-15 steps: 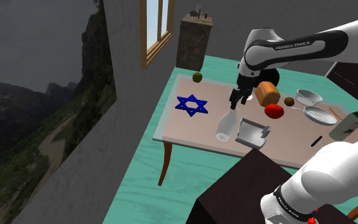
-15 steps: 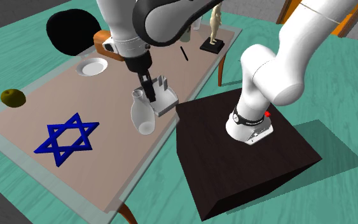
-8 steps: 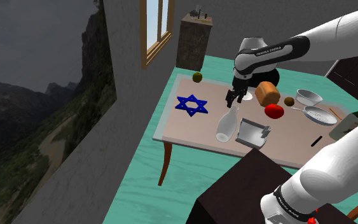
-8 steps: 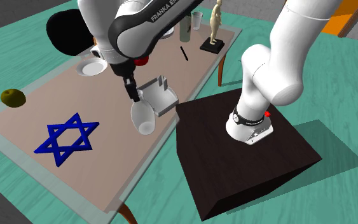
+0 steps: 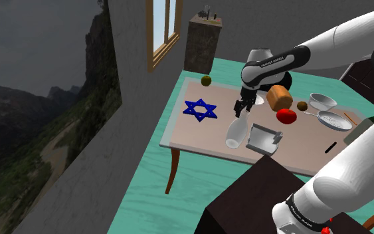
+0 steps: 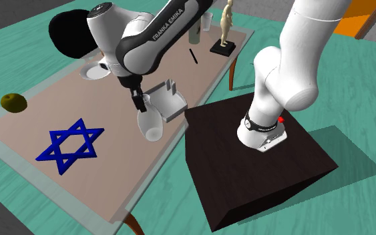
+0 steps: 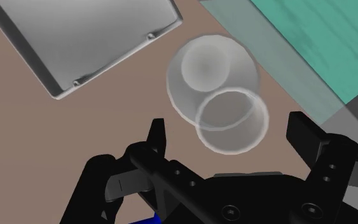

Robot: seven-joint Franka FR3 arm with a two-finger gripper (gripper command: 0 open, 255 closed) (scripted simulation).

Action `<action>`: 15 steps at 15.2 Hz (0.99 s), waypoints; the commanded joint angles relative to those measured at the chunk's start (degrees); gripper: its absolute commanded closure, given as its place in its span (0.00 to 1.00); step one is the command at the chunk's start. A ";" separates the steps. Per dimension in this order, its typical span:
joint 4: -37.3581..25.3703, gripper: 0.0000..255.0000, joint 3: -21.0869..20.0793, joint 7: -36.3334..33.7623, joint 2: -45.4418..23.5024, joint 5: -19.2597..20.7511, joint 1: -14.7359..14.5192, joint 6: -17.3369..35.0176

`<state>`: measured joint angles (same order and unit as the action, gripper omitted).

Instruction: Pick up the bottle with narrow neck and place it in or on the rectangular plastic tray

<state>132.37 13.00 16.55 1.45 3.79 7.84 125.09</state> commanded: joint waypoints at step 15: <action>0.56 1.00 0.00 -0.01 -0.54 -0.11 -0.01 1.13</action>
<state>132.91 12.99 16.54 0.91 3.68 7.83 126.22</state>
